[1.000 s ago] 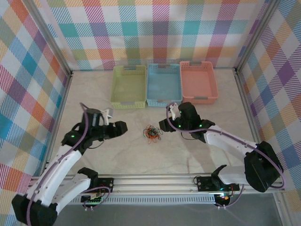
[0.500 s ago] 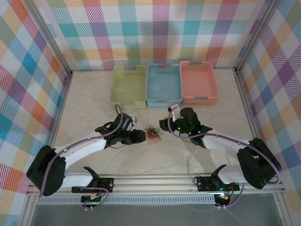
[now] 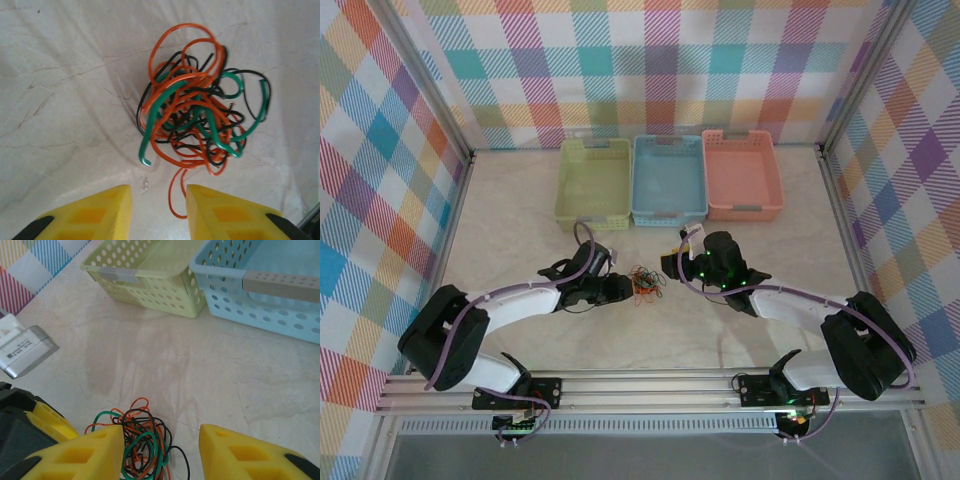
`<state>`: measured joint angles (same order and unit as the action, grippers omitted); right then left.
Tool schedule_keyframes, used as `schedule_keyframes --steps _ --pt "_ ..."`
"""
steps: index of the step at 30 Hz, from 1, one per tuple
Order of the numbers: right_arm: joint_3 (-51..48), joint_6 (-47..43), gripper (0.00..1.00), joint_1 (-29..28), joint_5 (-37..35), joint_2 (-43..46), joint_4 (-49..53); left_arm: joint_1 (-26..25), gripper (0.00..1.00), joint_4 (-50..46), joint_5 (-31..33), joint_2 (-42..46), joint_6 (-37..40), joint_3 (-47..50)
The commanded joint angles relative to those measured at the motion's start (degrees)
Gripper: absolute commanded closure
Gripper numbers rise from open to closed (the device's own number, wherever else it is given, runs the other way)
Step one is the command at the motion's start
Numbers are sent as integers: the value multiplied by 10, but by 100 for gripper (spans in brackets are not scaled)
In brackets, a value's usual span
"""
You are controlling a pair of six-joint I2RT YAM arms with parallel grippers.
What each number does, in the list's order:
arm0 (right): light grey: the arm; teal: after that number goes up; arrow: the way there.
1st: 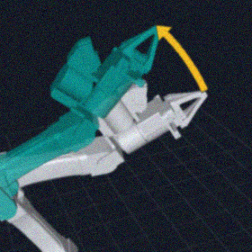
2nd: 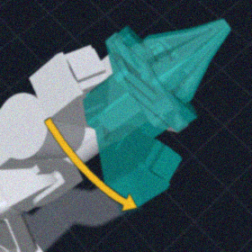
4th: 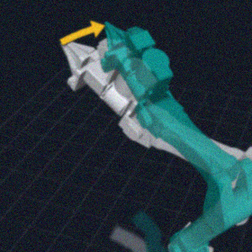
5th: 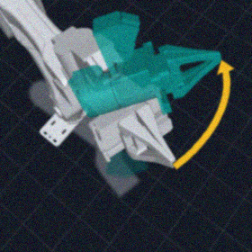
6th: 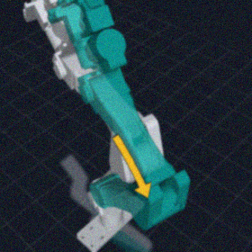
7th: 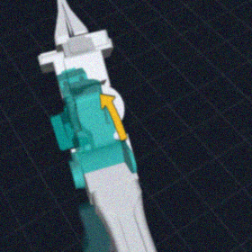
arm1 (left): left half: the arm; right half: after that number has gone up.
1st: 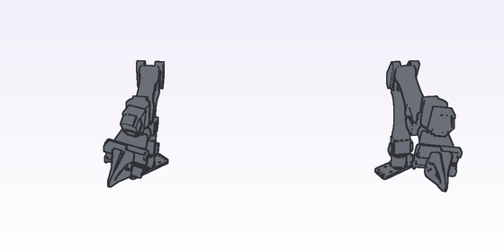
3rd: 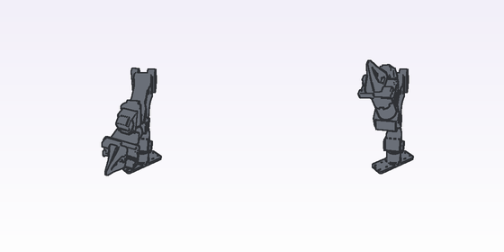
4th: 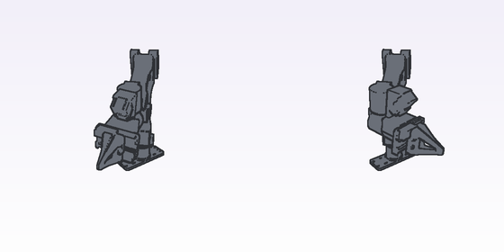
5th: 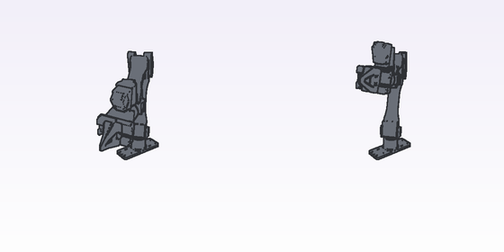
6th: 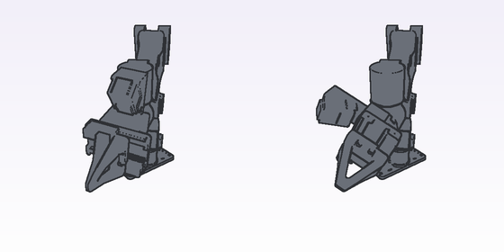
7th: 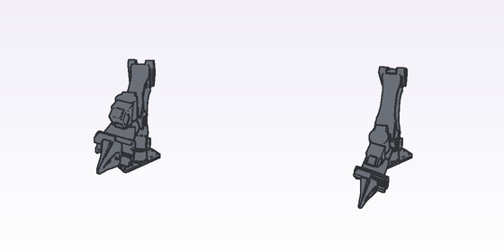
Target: Untangle the cables
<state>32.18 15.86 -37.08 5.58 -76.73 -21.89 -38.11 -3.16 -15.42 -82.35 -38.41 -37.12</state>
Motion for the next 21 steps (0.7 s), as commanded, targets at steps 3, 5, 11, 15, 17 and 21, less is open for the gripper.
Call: schedule_keyframes --steps 3,5,11,15,17,21 --pt "11 10 56 4 1 -12 -12 -6 66 19 18 -5 -4 -4" --pt "15 9 55 3 3 -16 -8 -6 66 9 22 -6 -2 -9" --pt "14 10 56 4 5 -16 -10 -6 67 15 25 -16 -8 -14" --pt "18 10 55 4 10 -21 -7 -5 67 30 10 -39 -23 -26" --pt "21 10 55 4 12 -22 -4 -5 68 32 8 -44 -27 -29" --pt "18 9 55 4 11 -21 -4 -5 71 27 14 -49 -32 -32"
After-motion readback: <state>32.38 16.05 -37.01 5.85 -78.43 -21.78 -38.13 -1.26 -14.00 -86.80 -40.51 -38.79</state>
